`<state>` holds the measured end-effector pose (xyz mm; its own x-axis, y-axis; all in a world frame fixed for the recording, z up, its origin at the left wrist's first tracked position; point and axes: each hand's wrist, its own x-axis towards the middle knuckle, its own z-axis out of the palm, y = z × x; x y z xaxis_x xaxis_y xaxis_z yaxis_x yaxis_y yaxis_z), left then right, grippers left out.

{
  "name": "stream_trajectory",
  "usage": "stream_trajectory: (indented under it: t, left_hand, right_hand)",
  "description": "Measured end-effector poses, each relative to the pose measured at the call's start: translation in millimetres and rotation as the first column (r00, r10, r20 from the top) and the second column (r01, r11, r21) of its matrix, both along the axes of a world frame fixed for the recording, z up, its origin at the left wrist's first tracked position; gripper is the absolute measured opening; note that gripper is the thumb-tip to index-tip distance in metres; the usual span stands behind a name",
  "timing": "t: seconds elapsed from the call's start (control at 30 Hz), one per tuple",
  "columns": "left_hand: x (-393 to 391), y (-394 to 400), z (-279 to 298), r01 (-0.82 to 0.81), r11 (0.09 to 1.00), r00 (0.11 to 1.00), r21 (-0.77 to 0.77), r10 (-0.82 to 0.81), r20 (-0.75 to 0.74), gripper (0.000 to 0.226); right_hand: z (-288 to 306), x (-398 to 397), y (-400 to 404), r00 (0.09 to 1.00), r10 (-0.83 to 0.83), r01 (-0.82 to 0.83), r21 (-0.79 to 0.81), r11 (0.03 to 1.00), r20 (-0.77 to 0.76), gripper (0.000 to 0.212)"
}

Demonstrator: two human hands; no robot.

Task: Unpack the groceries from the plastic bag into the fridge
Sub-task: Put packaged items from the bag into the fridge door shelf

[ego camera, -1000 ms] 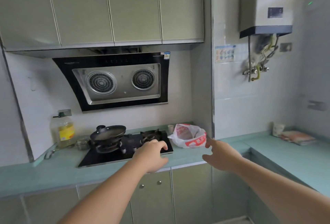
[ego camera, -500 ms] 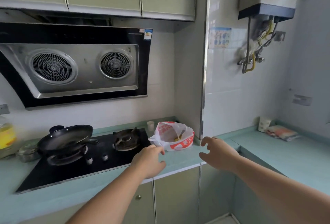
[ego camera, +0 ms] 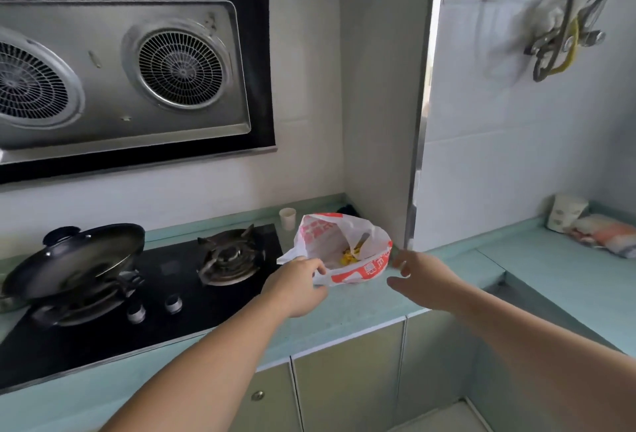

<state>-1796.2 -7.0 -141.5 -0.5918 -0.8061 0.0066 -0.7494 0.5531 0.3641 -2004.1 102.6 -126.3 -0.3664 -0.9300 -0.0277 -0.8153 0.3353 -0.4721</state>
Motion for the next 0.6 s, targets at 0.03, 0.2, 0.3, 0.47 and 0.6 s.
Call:
stream_trajectory:
  t: [0.03,0.2,0.3,0.47,0.6]
  left_hand:
    - [-8.7,-12.6,-1.5,-0.012,1.000,1.000,0.004,0.012,0.011,0.034]
    - [-51.6,-72.4,-8.0,-0.048,0.999,0.999,0.001,0.048,0.007,0.034]
    - [-67.6,-103.5,-20.5,-0.057,0.998,0.998,0.041,0.057,0.020,0.034]
    - [-97.5,-167.1,-46.4,-0.055,0.992,0.997,0.113,0.060,-0.041,0.038]
    - [-121.9,-219.0,-75.9,0.004,0.983,0.996,0.185,0.012,-0.083,0.040]
  right_hand:
    - [-5.4,-10.5,-16.1,1.000,0.011,-0.011,0.003,1.000,0.017,0.036]
    - [-27.0,-55.9,-92.1,0.997,0.047,-0.048,0.017,0.999,0.067,0.034]
    - [-38.8,-71.2,-129.4,0.991,0.073,-0.080,0.061,0.995,0.110,0.032]
    - [-59.6,-90.3,-191.4,0.993,0.079,-0.088,0.096,0.991,0.091,0.029]
    - [-88.8,-100.4,-232.8,0.998,0.052,-0.058,0.172,0.983,0.037,0.027]
